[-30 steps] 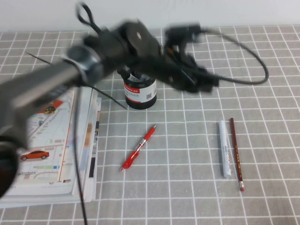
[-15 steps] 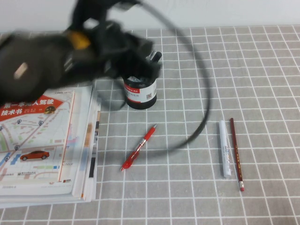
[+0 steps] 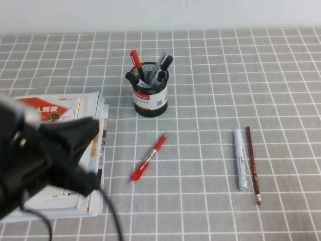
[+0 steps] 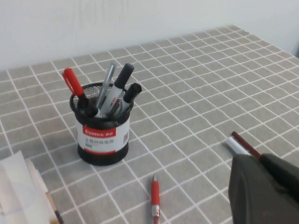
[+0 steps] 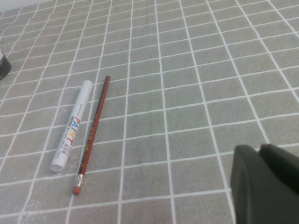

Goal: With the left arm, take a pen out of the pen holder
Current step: 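Take a marker out of the pen holder and lay it on the table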

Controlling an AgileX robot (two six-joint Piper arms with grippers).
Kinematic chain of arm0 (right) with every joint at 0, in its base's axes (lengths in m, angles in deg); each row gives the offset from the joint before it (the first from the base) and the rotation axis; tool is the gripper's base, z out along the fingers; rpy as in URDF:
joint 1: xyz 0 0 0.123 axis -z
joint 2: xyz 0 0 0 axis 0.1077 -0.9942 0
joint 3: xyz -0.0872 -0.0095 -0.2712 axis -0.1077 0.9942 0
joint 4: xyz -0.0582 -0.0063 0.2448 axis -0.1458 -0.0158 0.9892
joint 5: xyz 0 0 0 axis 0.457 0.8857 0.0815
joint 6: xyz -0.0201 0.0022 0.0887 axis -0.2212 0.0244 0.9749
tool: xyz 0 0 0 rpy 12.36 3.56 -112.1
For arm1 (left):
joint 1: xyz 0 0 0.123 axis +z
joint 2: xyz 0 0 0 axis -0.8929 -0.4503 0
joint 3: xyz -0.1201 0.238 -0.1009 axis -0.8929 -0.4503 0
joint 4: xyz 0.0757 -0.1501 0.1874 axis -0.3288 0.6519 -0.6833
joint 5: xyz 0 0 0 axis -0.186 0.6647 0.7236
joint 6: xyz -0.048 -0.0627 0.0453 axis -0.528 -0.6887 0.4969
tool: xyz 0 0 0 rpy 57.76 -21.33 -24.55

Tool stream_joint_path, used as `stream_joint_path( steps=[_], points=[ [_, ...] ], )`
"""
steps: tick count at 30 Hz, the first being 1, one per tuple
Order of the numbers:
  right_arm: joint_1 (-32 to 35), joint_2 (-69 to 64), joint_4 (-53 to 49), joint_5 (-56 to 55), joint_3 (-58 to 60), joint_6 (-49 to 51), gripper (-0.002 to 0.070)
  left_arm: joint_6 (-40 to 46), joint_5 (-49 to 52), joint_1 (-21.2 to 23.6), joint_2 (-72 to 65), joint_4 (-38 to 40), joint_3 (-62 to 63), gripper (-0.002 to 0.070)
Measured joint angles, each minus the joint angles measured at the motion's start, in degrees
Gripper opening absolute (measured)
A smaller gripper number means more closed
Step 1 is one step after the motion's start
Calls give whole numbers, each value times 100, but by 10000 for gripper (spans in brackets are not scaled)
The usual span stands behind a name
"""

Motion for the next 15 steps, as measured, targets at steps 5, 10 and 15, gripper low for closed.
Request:
stream_joint_path(
  steps=[5, 10, 15],
  points=[
    [0, 0, 0, 0, 0, 0, -13, -14, -23, 0, 532, 3, -567, 0],
    [0, 0, 0, 0, 0, 0, -13, -23, 4, 0, 584, 3, -908, 0],
    [0, 0, 0, 0, 0, 0, -13, -23, 168, 0, 358, 3, -1061, 0]
  ],
)
